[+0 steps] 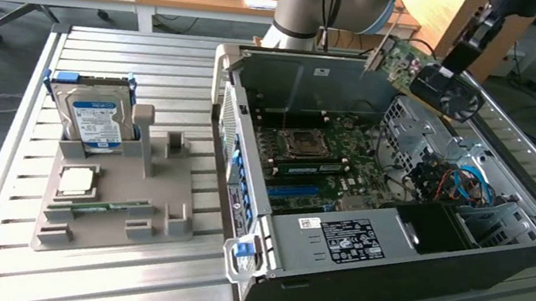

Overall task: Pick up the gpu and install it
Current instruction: 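Insert the gpu into the slot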

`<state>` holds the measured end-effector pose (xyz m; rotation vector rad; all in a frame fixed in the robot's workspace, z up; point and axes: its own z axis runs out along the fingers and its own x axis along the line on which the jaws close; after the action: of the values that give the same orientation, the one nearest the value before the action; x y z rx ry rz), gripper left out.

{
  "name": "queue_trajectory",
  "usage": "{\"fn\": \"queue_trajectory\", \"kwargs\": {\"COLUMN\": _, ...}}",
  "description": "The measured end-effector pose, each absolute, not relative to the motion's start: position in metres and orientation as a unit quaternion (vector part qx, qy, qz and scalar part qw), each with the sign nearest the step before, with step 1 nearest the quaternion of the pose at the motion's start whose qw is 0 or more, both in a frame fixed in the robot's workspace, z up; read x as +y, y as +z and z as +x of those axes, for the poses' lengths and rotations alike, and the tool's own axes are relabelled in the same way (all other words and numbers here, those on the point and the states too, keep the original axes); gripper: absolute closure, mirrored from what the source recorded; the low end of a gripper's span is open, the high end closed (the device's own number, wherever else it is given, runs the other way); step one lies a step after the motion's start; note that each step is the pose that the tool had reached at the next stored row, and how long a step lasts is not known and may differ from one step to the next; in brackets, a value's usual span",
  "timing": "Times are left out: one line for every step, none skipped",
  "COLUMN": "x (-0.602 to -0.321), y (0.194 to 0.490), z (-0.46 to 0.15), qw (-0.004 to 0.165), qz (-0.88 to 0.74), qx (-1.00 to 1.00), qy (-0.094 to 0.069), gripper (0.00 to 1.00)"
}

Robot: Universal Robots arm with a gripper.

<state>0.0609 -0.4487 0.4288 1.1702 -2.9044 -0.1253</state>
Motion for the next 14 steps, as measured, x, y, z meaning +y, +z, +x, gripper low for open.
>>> {"fn": "queue_trajectory", "kwargs": {"x": -0.4487, "y": 0.4288, "z": 0.0609, "qw": 0.004, "qz": 0.382, "qx": -0.923, "qy": -0.04, "gripper": 0.73}}
{"fn": "queue_trajectory", "kwargs": {"x": -0.4487, "y": 0.4288, "z": 0.0609, "qw": 0.005, "qz": 0.39, "qx": -0.92, "qy": -0.04, "gripper": 0.73}}
{"fn": "queue_trajectory", "kwargs": {"x": -0.4487, "y": 0.4288, "z": 0.0609, "qw": 0.005, "qz": 0.398, "qx": -0.916, "qy": -0.04, "gripper": 0.73}}
{"fn": "queue_trajectory", "kwargs": {"x": -0.4487, "y": 0.4288, "z": 0.0609, "qw": 0.005, "qz": 0.407, "qx": -0.913, "qy": -0.04, "gripper": 0.73}}
{"fn": "queue_trajectory", "kwargs": {"x": -0.4487, "y": 0.4288, "z": 0.0609, "qw": 0.006, "qz": 0.414, "qx": -0.909, "qy": -0.04, "gripper": 0.73}}
{"fn": "queue_trajectory", "kwargs": {"x": -0.4487, "y": 0.4287, "z": 0.0609, "qw": 0.006, "qz": 0.423, "qx": -0.905, "qy": -0.04, "gripper": 0.73}}
{"fn": "queue_trajectory", "kwargs": {"x": -0.4487, "y": 0.4287, "z": 0.0609, "qw": 0.006, "qz": 0.431, "qx": -0.901, "qy": -0.04, "gripper": 0.73}}
{"fn": "queue_trajectory", "kwargs": {"x": -0.4487, "y": 0.4287, "z": 0.0609, "qw": 0.007, "qz": 0.44, "qx": -0.897, "qy": -0.04, "gripper": 0.73}}
{"fn": "queue_trajectory", "kwargs": {"x": -0.4486, "y": 0.4287, "z": 0.0609, "qw": 0.007, "qz": 0.448, "qx": -0.893, "qy": -0.04, "gripper": 0.73}}
{"fn": "queue_trajectory", "kwargs": {"x": -0.4487, "y": 0.4287, "z": 0.0609, "qw": 0.007, "qz": 0.456, "qx": -0.889, "qy": -0.039, "gripper": 0.73}}
{"fn": "queue_trajectory", "kwargs": {"x": -0.4487, "y": 0.4287, "z": 0.0609, "qw": 0.008, "qz": 0.464, "qx": -0.885, "qy": -0.039, "gripper": 0.73}}
{"fn": "queue_trajectory", "kwargs": {"x": -0.4487, "y": 0.4286, "z": 0.0609, "qw": 0.008, "qz": 0.472, "qx": -0.881, "qy": -0.039, "gripper": 0.73}}
{"fn": "queue_trajectory", "kwargs": {"x": -0.4487, "y": 0.4286, "z": 0.0609, "qw": 0.009, "qz": 0.48, "qx": -0.876, "qy": -0.039, "gripper": 0.73}}
{"fn": "queue_trajectory", "kwargs": {"x": -0.4487, "y": 0.4287, "z": 0.0609, "qw": 0.009, "qz": 0.488, "qx": -0.872, "qy": -0.039, "gripper": 0.73}}
